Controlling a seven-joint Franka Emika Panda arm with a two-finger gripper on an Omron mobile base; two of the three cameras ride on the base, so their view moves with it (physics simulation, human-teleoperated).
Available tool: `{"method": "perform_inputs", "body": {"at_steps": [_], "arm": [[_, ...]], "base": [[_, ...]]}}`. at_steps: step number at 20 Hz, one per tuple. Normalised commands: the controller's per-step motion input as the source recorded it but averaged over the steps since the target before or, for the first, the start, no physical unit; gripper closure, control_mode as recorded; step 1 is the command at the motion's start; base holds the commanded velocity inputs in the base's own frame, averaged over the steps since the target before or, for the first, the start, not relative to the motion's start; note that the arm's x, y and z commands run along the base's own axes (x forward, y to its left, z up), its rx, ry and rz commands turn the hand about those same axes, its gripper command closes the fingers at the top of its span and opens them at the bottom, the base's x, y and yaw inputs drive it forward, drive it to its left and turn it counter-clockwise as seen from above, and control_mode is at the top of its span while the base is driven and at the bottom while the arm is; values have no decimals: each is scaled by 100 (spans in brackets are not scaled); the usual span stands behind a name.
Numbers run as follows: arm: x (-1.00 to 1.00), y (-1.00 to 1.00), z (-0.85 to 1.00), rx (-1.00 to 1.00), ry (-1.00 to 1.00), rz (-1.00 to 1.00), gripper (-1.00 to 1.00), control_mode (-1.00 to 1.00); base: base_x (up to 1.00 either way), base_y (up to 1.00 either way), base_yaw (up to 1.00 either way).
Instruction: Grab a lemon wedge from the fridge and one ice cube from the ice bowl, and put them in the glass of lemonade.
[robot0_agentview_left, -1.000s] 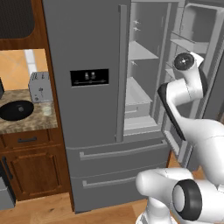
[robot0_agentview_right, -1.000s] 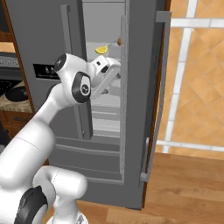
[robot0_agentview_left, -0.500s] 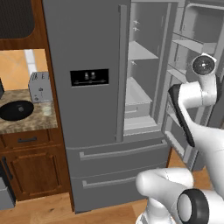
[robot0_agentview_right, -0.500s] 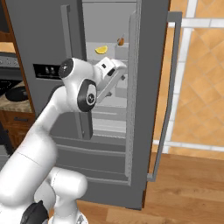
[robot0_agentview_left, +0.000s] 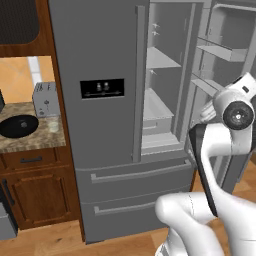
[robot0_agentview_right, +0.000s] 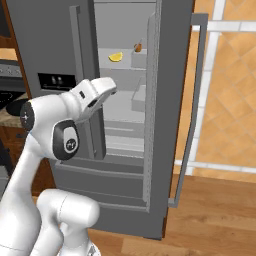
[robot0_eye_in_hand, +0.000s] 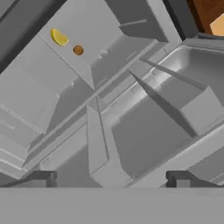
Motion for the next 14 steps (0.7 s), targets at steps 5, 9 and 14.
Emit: {"method": "perform_inputs", "body": {"at_steps": [5,9,14], "arm": [[-46,42,-2,52,-6,-2,-100,-100],[-17,78,0,51,0,1,-100,-100],[0,83,-1,51,5,15,-100,-100]], "base": [[0,0,0],[0,0,0],[0,0,0]]}}
